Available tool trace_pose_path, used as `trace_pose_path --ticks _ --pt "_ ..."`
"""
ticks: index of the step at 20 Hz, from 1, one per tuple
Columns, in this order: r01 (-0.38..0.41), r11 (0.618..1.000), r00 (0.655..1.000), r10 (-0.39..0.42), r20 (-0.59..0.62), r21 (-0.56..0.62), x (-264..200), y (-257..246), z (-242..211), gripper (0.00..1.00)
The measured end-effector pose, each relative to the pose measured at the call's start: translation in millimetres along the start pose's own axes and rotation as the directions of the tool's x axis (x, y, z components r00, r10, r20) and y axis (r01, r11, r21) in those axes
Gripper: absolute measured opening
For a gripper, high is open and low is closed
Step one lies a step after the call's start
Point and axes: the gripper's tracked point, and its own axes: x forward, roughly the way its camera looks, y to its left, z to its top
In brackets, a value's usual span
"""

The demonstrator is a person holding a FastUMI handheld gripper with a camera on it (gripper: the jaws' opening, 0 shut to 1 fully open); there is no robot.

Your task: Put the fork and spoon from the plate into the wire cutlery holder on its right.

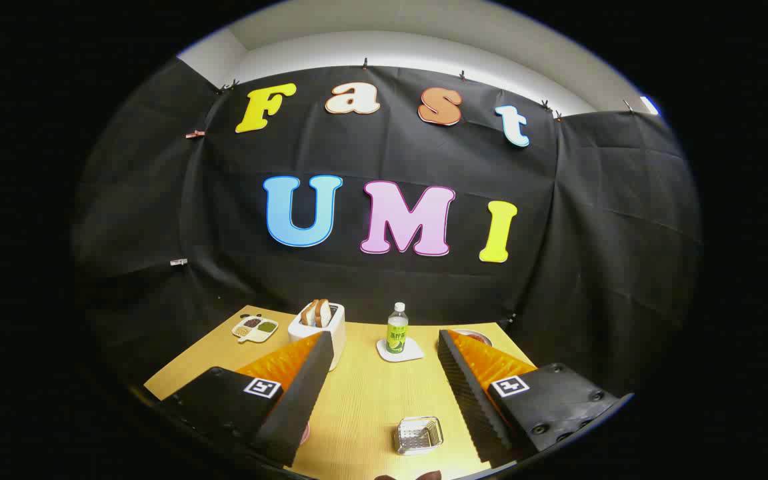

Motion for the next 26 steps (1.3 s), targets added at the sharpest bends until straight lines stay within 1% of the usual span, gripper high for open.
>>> trace_pose_path --ticks 21,23,24,25,26 --pt "-0.018 1.000 0.999 0.018 -0.029 0.013 15.7 10.6 -9.5 0.98" --pt "-0.049 0.998 0.997 0.051 -0.053 0.032 15.9 20.2 -15.9 0.98" --pt "-0.093 0.994 0.991 0.098 -0.087 0.056 17.8 33.5 -24.2 0.98" --pt "-0.145 0.985 0.976 0.157 -0.148 0.088 18.3 50.5 -40.1 0.98" --pt "-0.189 0.974 0.954 0.212 -0.213 0.123 16.8 65.7 -56.9 0.99"
